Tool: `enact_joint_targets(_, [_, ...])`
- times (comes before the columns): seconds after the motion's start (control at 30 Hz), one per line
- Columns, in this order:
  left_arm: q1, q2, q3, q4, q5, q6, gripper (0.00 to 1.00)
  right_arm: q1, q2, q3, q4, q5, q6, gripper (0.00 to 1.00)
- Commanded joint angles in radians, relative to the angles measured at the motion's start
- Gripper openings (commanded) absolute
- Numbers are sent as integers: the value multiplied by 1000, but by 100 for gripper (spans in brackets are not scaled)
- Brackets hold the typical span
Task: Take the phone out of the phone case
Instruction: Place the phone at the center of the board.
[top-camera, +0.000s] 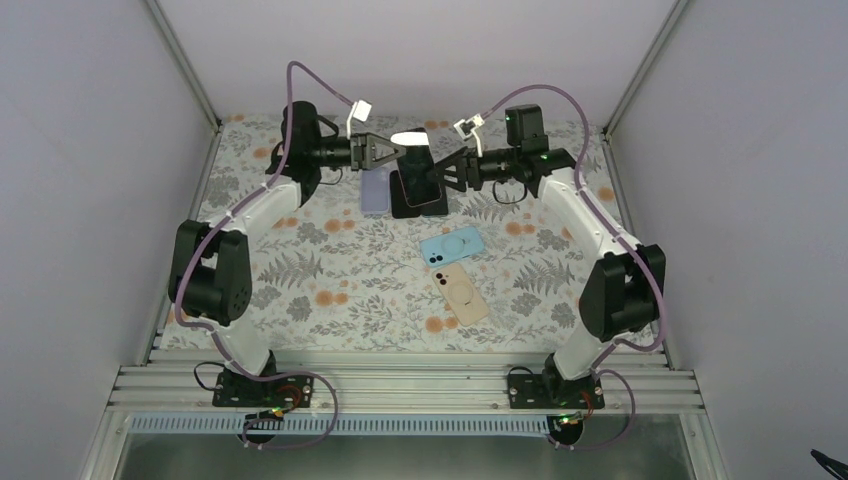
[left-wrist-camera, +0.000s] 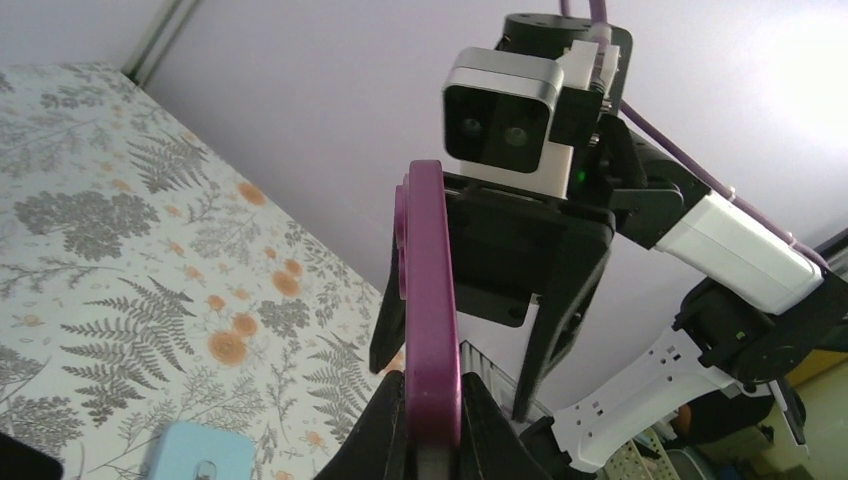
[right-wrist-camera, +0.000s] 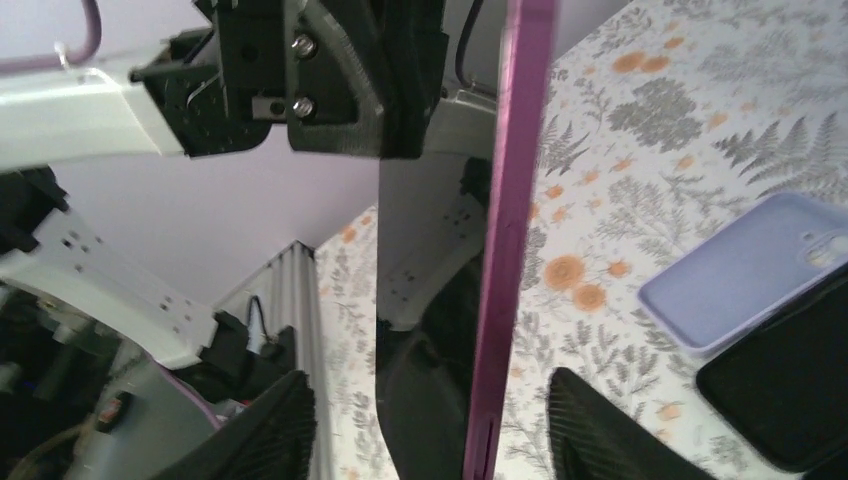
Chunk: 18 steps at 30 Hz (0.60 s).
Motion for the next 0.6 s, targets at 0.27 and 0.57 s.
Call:
enact_joint_targets(0.27, [-45, -16, 74, -114, -9, 161, 2, 3, 17, -53, 94, -126, 116, 15])
enact_joint_targets(0.57, [-54, 4, 110, -194, -31, 215, 9, 0, 8, -58, 94, -119, 111, 4])
